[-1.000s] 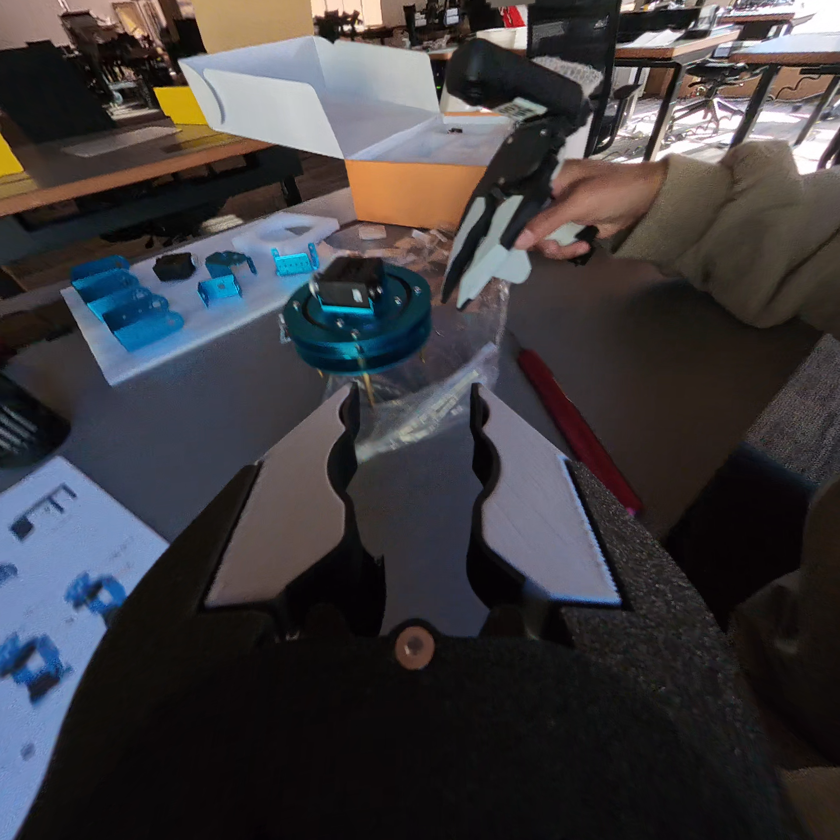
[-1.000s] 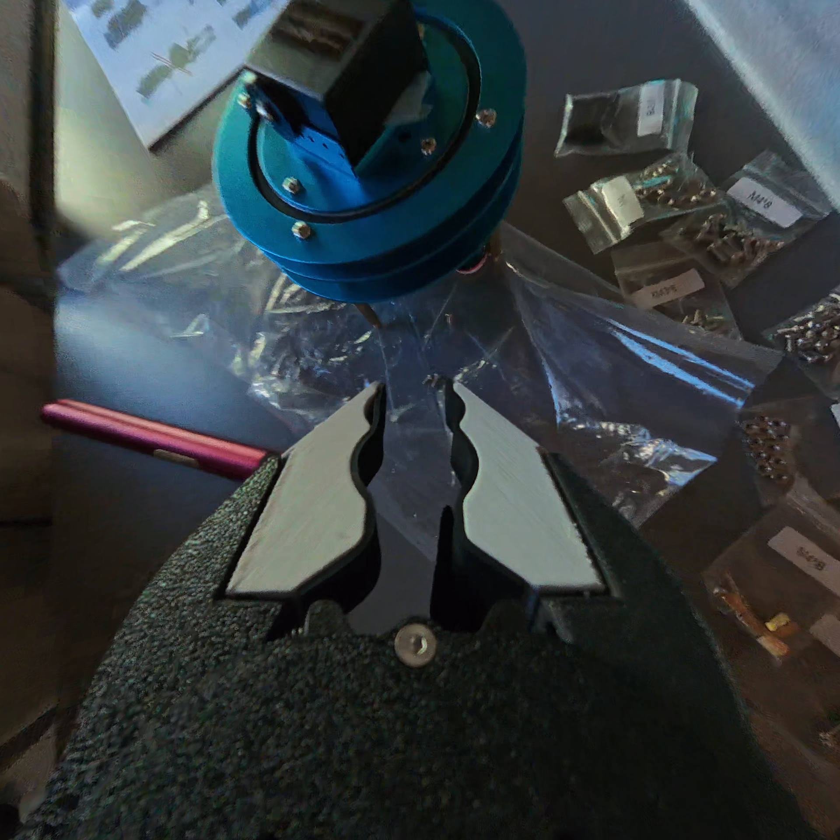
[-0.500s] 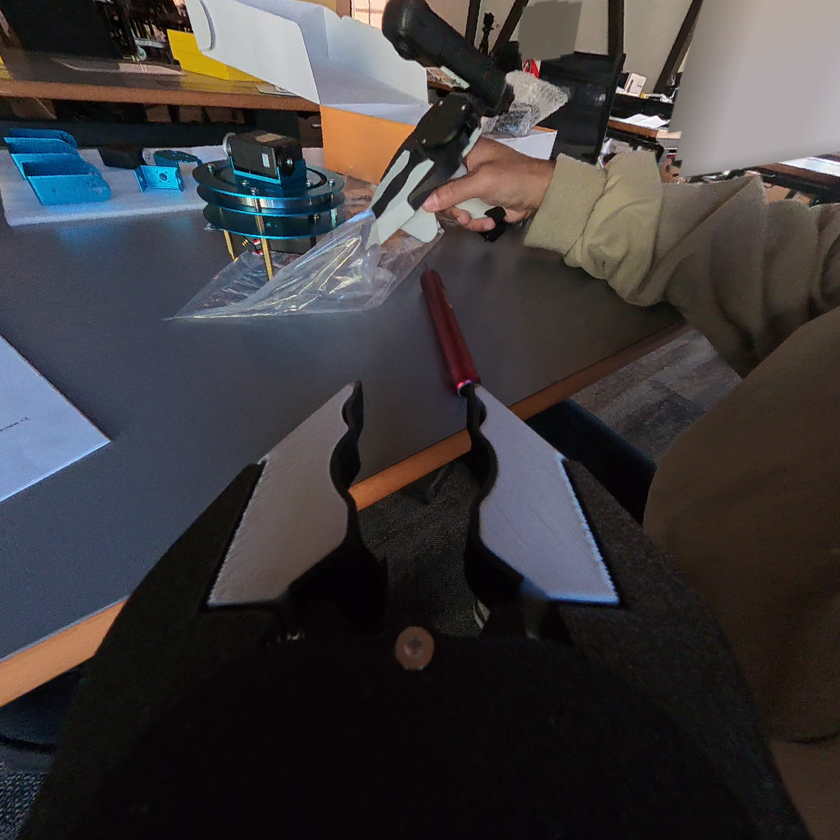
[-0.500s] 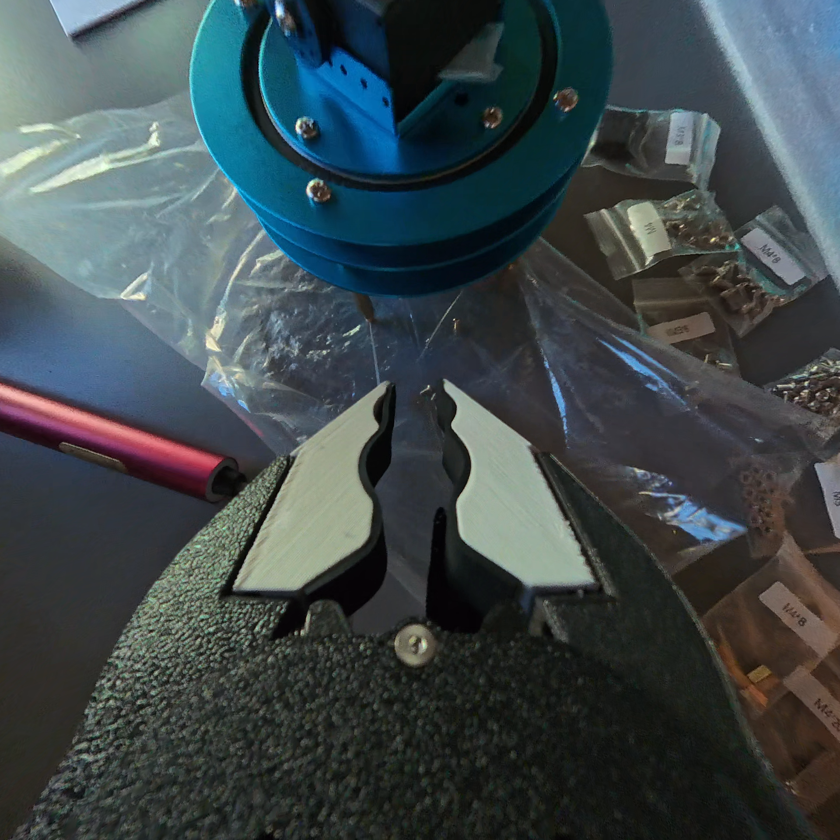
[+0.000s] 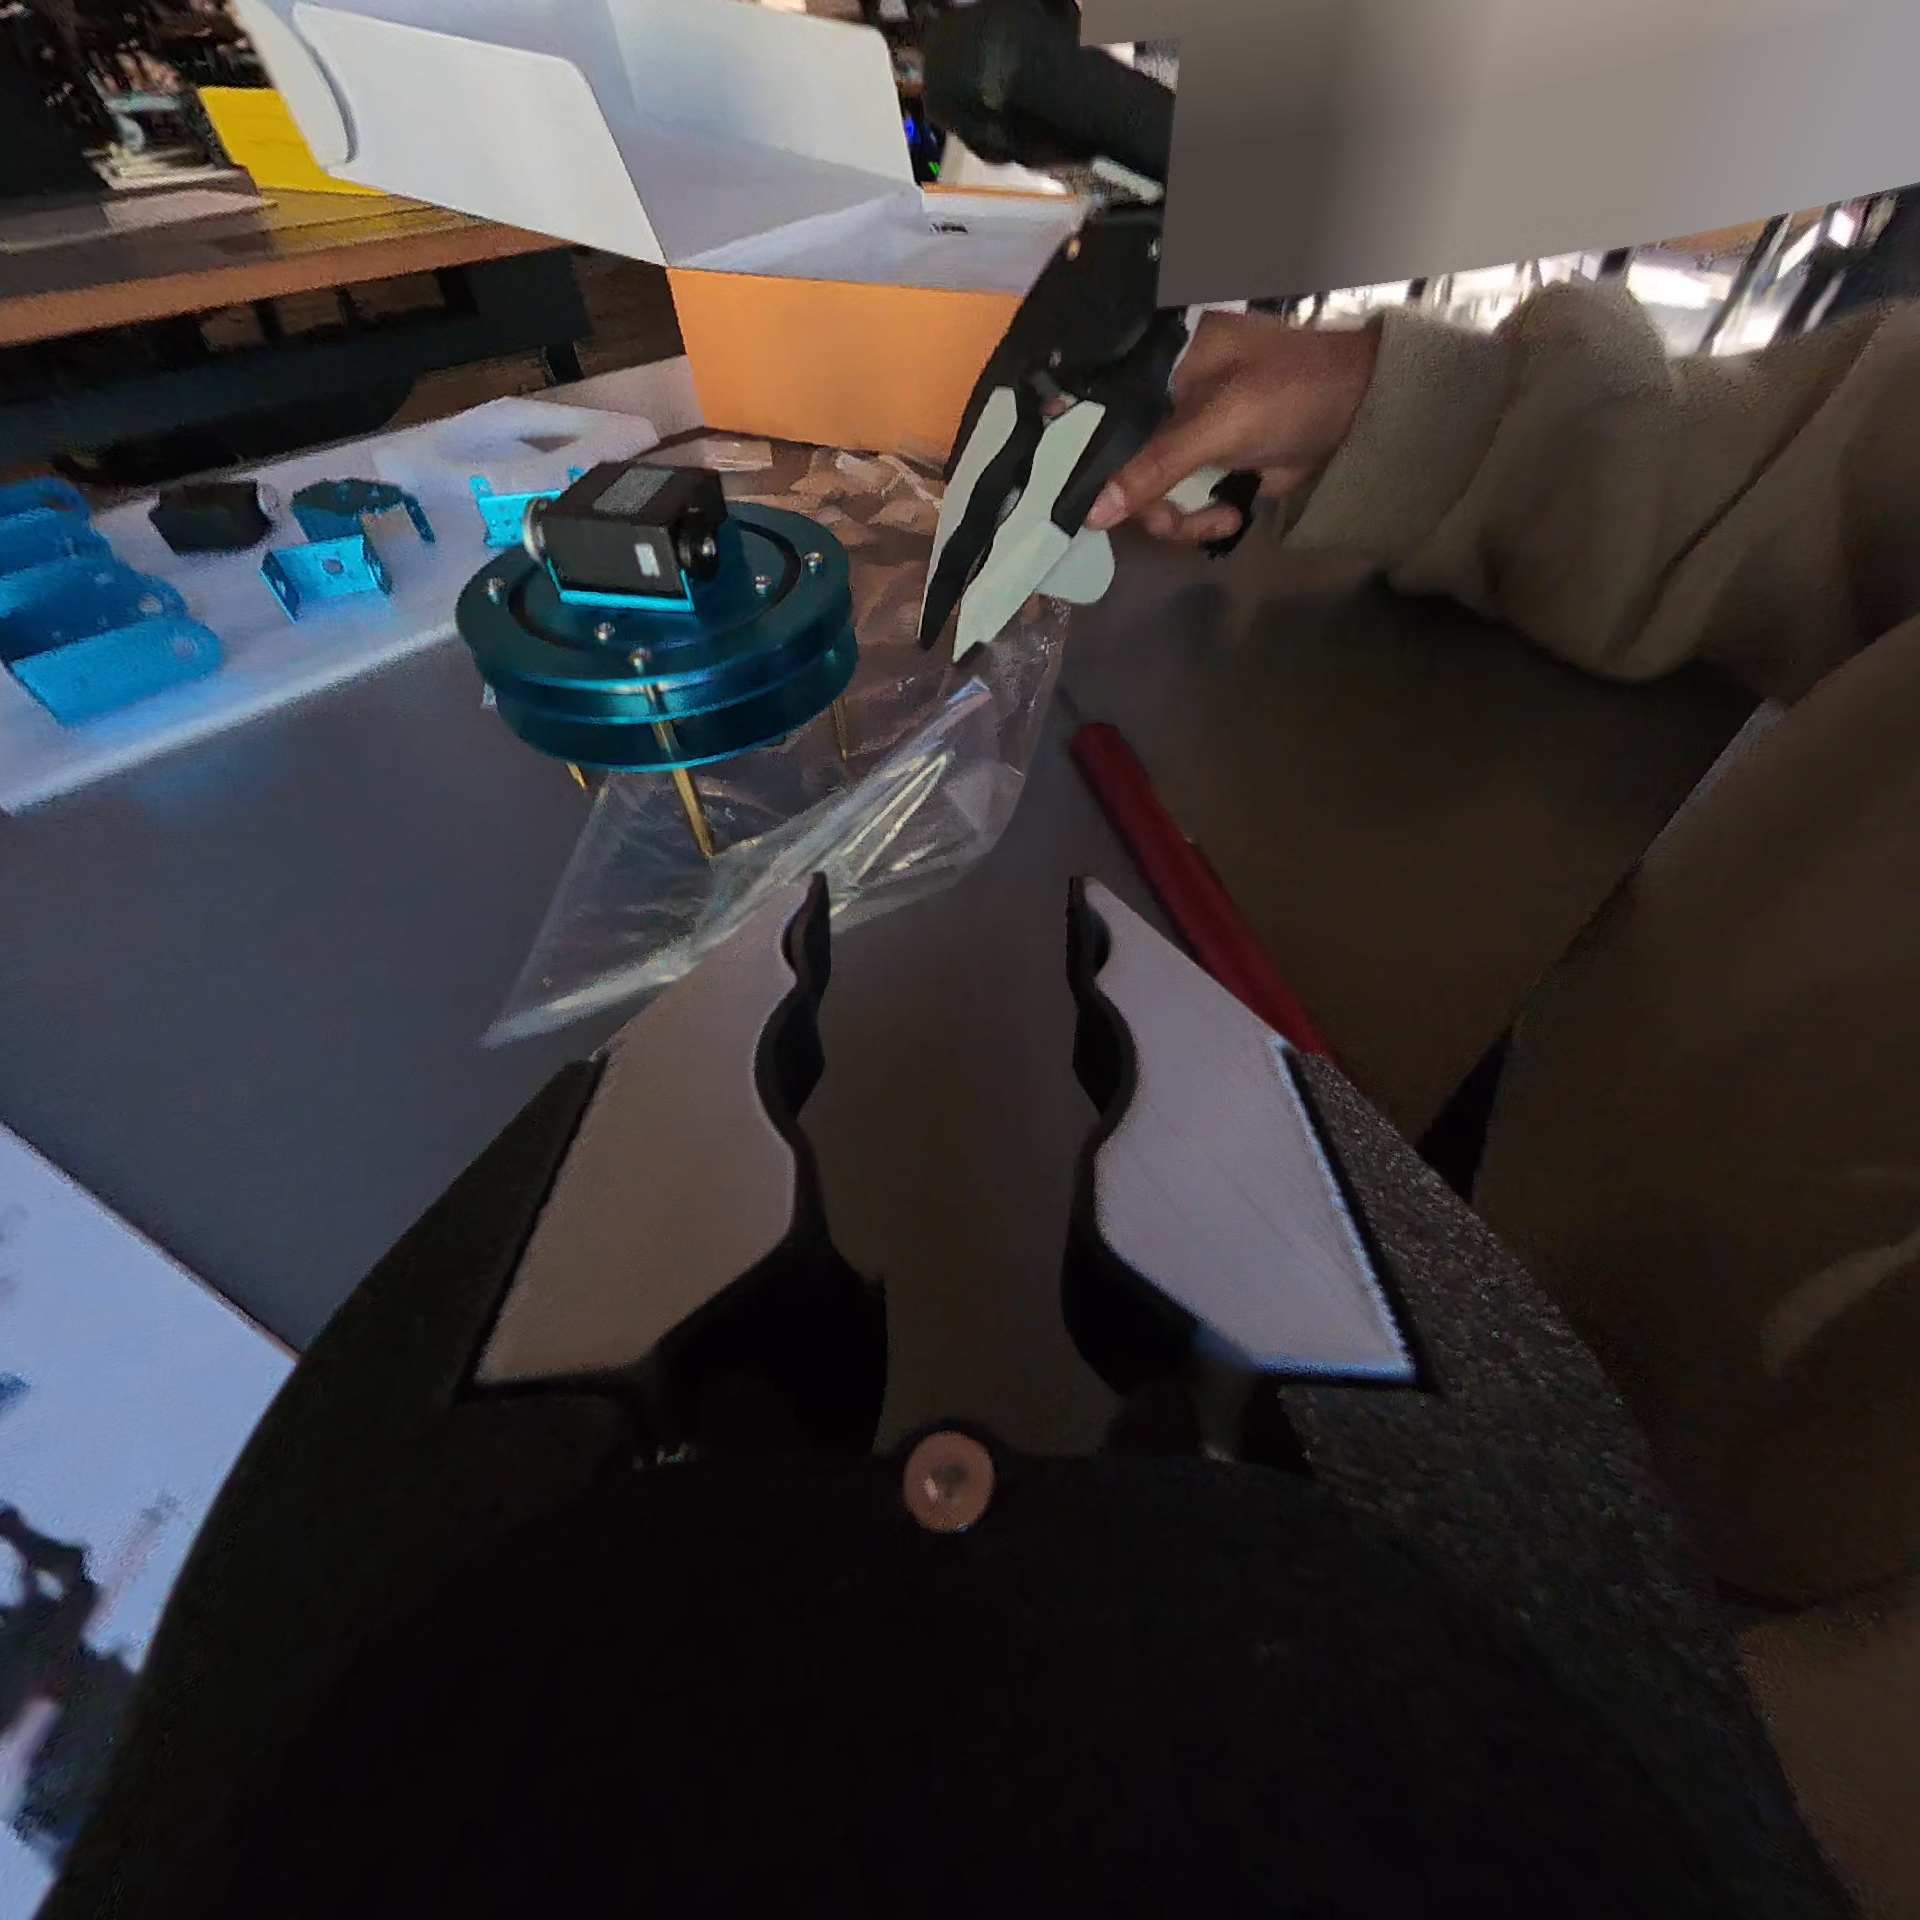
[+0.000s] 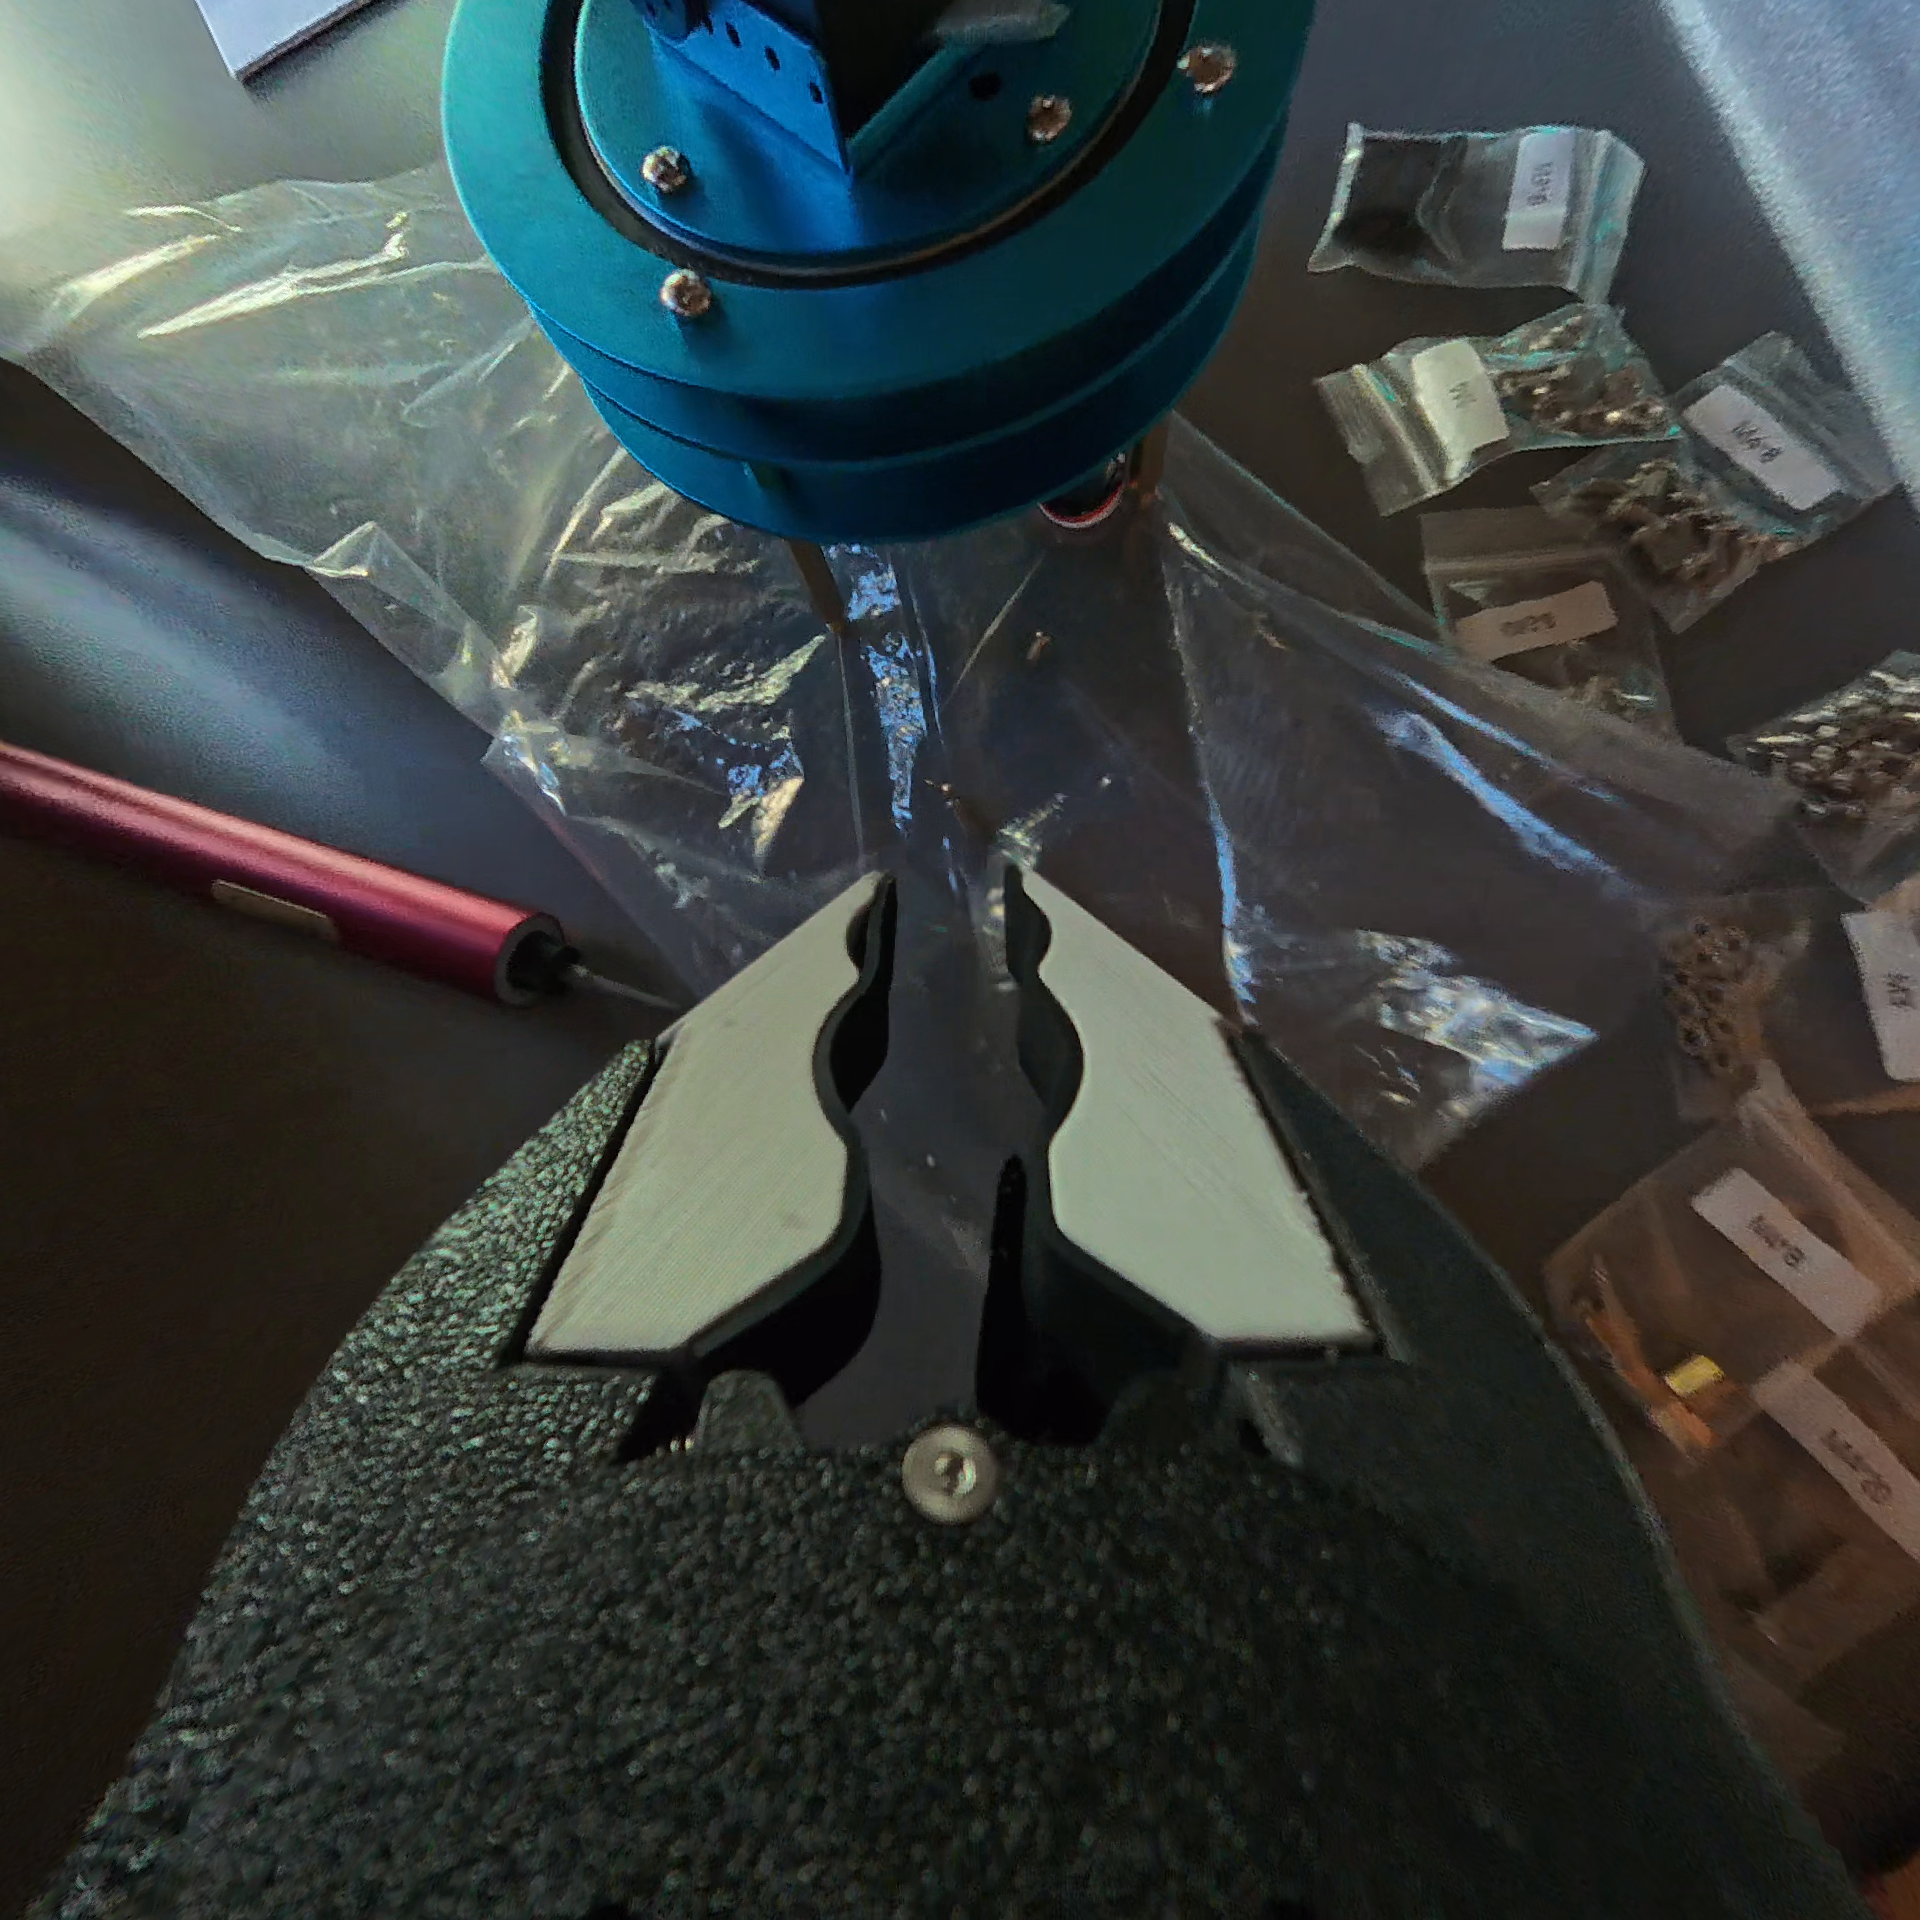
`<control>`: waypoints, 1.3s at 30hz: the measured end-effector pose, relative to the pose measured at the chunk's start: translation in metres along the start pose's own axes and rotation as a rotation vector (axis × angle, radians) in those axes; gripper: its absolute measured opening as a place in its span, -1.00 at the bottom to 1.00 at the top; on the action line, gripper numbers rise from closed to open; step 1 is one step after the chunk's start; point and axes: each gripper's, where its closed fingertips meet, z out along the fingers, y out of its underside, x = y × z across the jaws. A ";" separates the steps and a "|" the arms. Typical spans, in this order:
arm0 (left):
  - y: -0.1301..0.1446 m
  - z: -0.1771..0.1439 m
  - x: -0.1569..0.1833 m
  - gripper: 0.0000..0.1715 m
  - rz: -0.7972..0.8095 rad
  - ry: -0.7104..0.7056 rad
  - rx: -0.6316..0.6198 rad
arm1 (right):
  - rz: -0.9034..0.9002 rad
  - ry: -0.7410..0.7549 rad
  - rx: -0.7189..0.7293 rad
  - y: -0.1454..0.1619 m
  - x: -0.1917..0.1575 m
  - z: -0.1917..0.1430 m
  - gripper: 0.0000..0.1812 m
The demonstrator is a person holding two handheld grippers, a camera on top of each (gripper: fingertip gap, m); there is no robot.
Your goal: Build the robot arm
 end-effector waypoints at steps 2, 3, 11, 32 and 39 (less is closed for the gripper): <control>-0.005 0.018 -0.003 -0.48 0.158 0.036 -0.049 | -0.006 0.080 0.017 0.000 0.016 -0.017 -0.78; -0.006 0.029 -0.002 -0.48 0.236 0.064 -0.074 | 0.014 0.108 0.036 -0.001 0.024 -0.027 -0.76; 0.021 0.085 0.009 -0.95 0.537 0.278 -0.266 | 0.115 0.090 0.105 0.026 0.010 -0.070 -0.40; 0.063 -0.008 -0.032 -0.70 0.433 0.285 -0.425 | 0.060 -0.056 0.135 0.003 -0.091 -0.048 -0.50; 0.038 0.028 -0.077 -0.26 0.124 0.193 -0.435 | 0.038 -0.007 0.117 -0.038 -0.036 -0.006 -0.01</control>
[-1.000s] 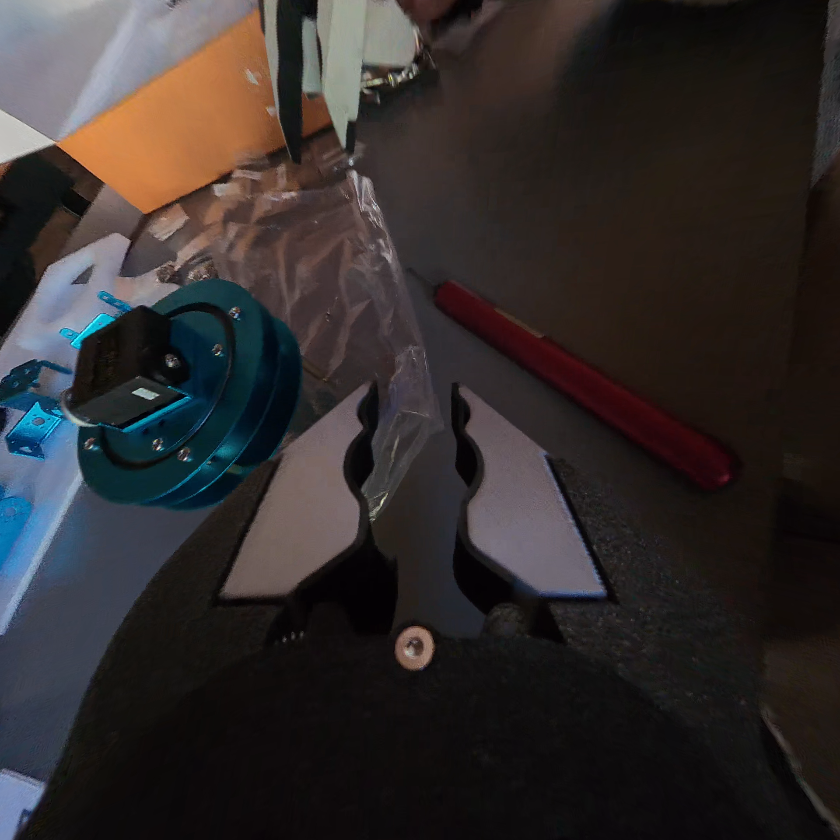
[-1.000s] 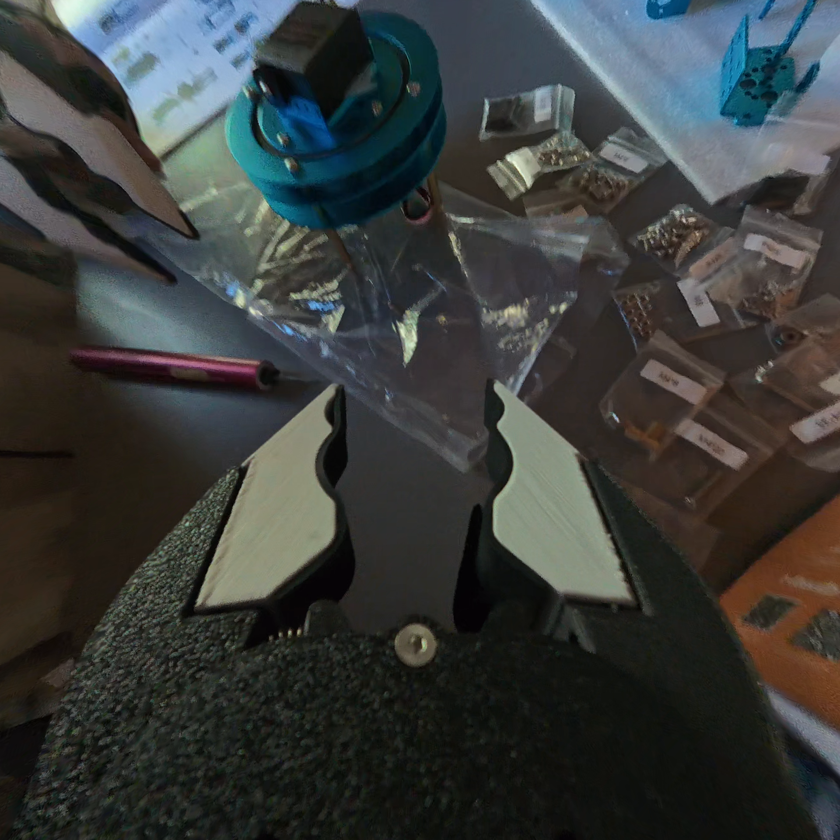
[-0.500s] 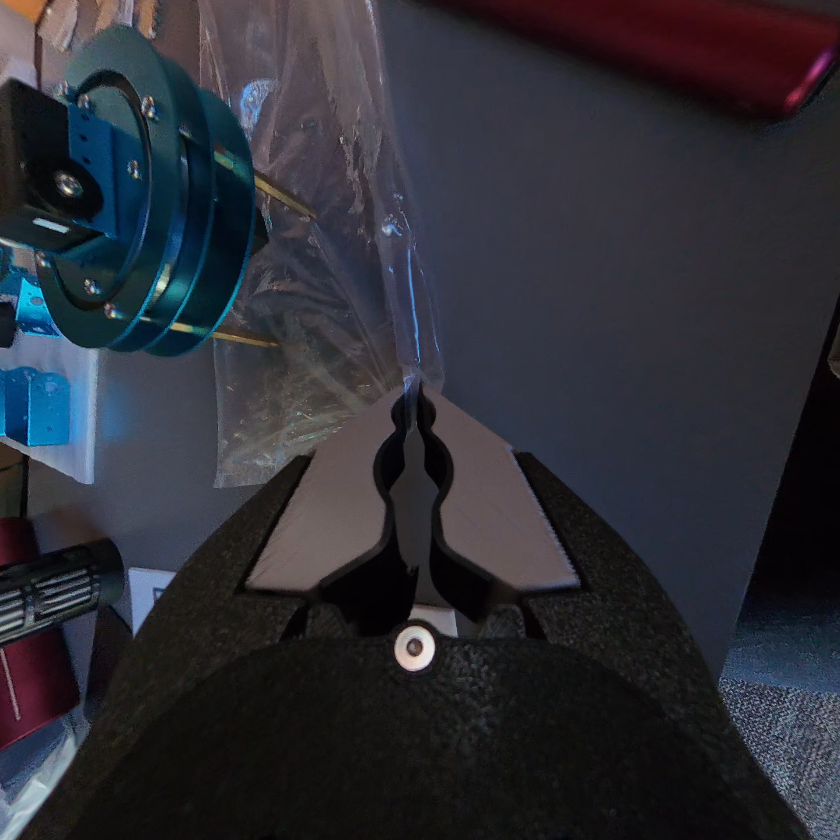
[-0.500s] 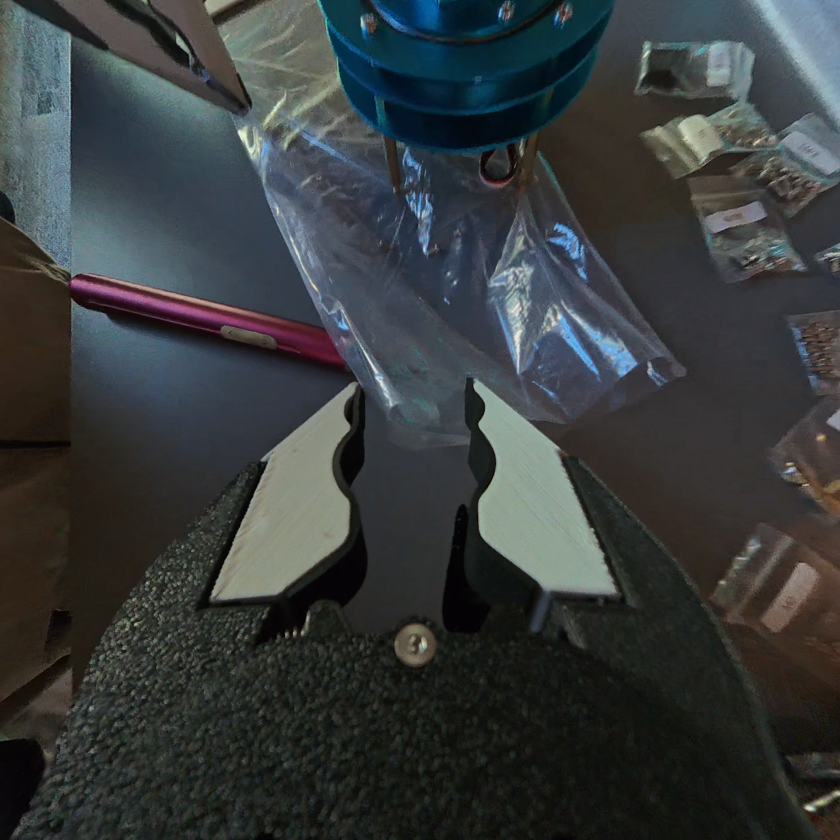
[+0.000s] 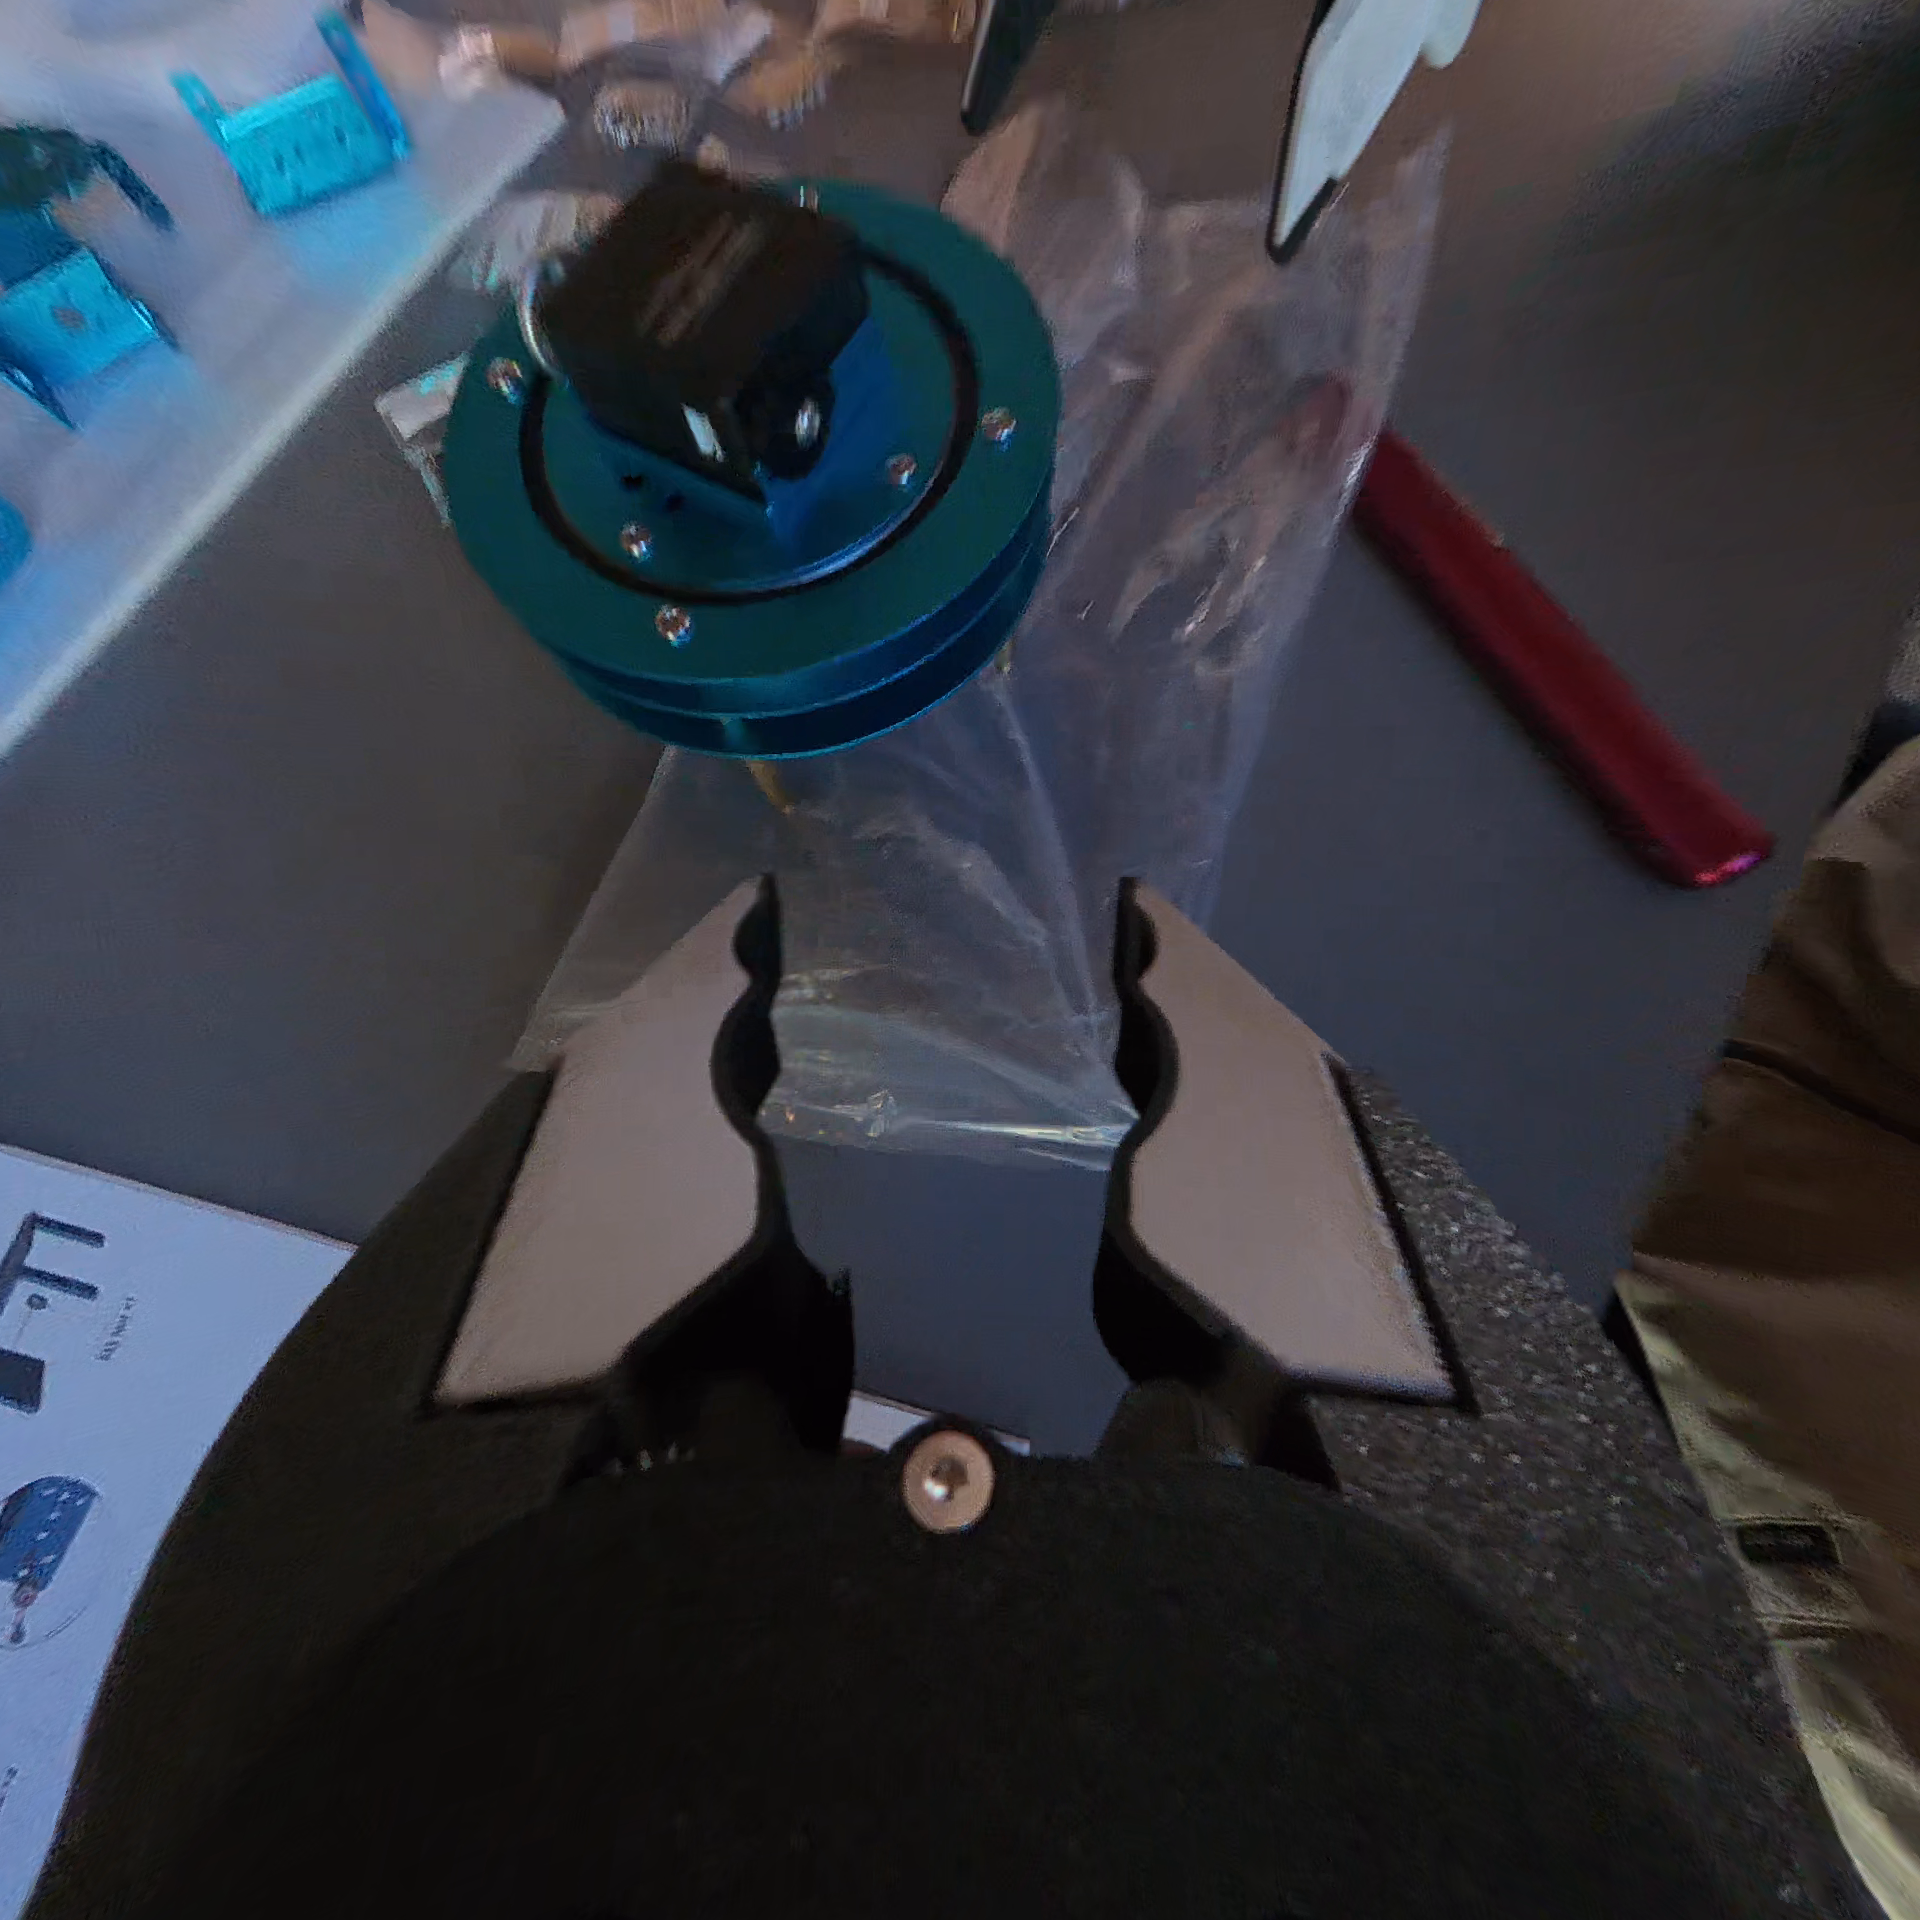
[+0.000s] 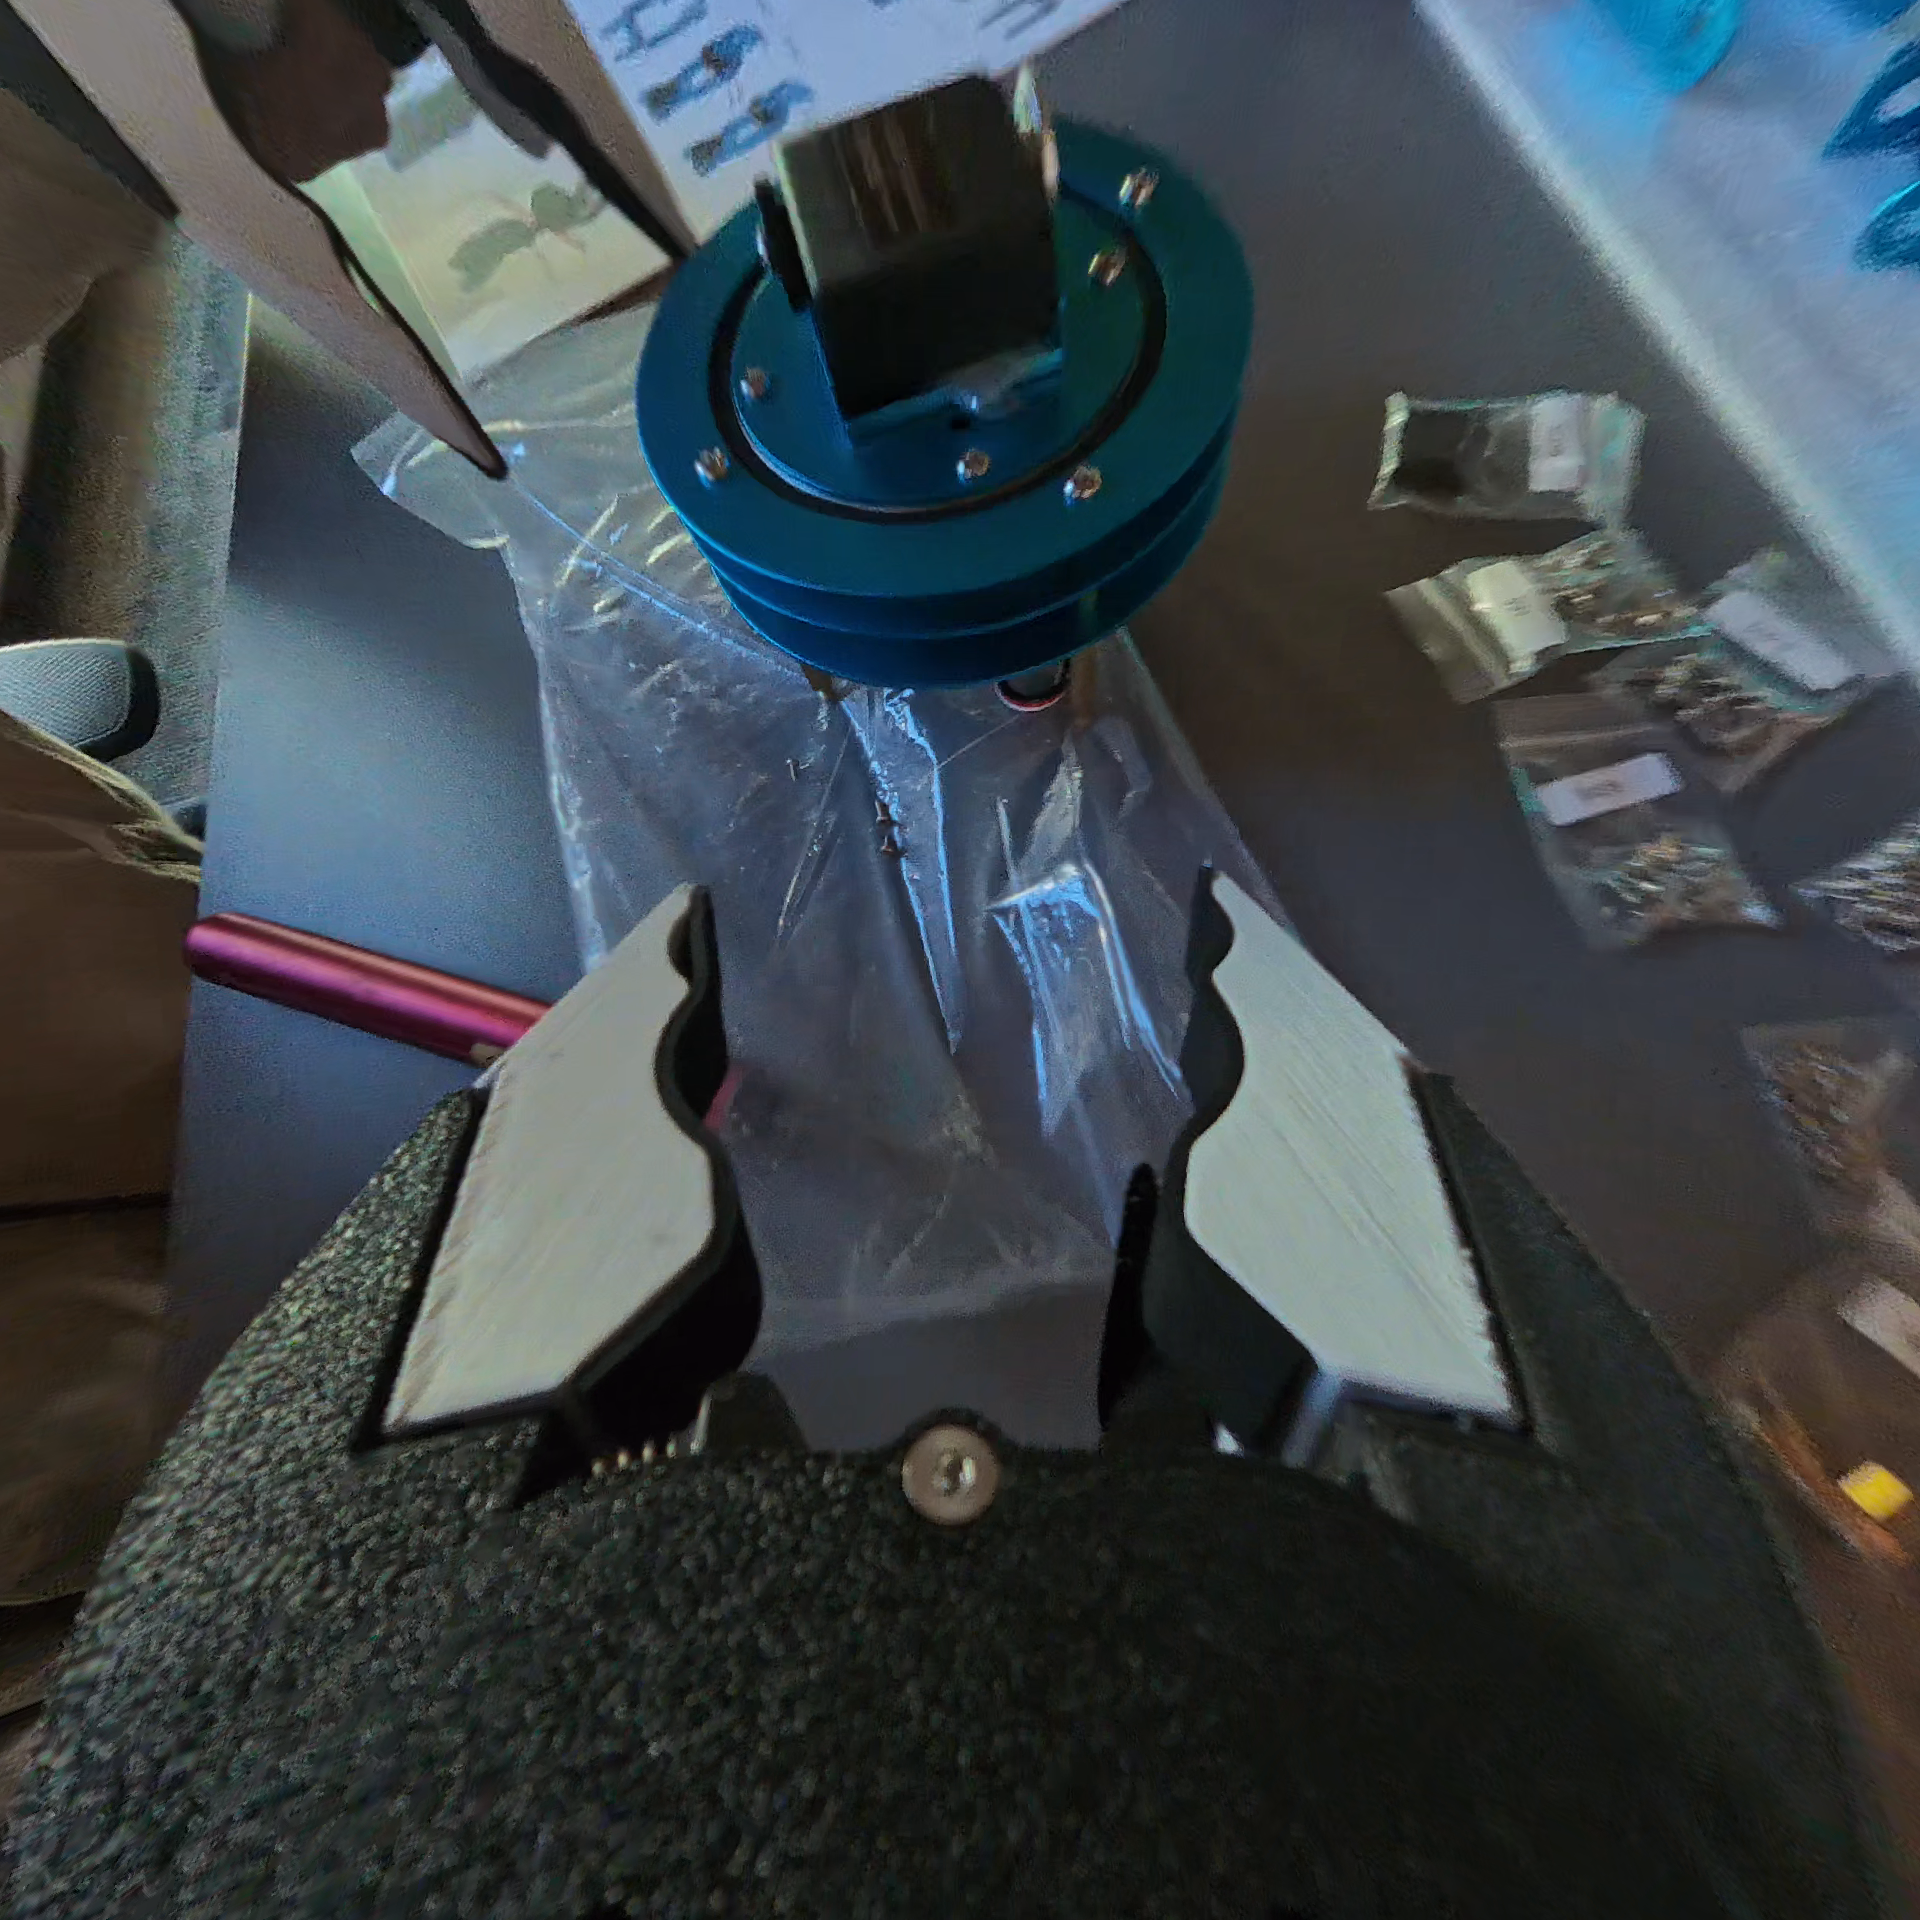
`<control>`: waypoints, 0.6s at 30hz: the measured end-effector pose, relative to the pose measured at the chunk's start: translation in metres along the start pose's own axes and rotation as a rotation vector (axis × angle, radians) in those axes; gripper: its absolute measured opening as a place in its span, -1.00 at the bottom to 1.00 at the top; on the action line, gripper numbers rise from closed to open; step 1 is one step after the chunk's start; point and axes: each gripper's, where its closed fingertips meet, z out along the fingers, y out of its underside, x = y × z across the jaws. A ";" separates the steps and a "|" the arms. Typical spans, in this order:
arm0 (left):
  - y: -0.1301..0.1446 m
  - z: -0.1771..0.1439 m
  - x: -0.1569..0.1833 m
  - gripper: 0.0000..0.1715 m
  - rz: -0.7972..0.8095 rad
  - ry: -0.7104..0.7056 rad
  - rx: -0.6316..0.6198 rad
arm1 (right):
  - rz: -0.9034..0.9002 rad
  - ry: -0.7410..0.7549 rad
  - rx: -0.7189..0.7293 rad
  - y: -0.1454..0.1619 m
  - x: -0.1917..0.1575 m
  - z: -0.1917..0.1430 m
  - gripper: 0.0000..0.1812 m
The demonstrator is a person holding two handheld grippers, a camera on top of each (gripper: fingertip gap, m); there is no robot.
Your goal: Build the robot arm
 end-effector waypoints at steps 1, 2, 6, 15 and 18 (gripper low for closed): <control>0.008 0.009 0.001 -0.17 0.005 0.007 -0.039 | 0.000 -0.034 -0.019 0.006 -0.003 0.013 0.06; 0.016 0.017 0.002 -0.06 0.019 0.013 -0.073 | -0.019 -0.041 -0.051 0.015 -0.005 0.023 0.10; 0.034 0.023 0.003 0.01 0.020 0.042 -0.122 | -0.097 -0.013 -0.101 0.034 -0.006 0.032 0.09; 0.043 0.019 -0.003 0.01 -0.013 0.057 -0.096 | -0.199 0.046 -0.124 0.037 -0.001 0.030 0.07; 0.020 0.005 -0.005 0.03 -0.053 0.006 0.040 | -0.301 0.127 -0.068 0.013 -0.004 0.018 -0.17</control>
